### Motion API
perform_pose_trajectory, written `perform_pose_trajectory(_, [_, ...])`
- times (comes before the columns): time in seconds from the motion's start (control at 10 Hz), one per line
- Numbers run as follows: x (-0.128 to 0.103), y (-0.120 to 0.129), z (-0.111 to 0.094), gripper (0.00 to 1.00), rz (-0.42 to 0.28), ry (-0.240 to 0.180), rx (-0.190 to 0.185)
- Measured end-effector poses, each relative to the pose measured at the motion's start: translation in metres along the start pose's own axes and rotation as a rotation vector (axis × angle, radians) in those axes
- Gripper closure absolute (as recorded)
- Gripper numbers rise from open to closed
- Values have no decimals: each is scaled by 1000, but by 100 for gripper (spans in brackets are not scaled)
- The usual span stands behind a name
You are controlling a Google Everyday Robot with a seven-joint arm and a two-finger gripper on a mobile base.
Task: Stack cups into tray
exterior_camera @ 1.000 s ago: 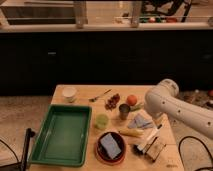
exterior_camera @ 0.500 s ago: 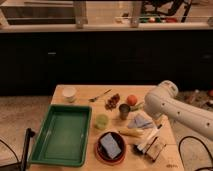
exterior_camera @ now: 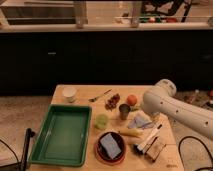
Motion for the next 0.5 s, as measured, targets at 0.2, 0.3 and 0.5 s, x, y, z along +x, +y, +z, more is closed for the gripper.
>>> perform_pose_trajectory(0.2, [-6,-15,-2,20,-102,-12,-5])
perform_pose_trajectory(0.3, [-9,-25,-4,20,-157,-17,-11])
perform_pose_trajectory(0.5, [-13,-36,-7,20,-252,-19,-37])
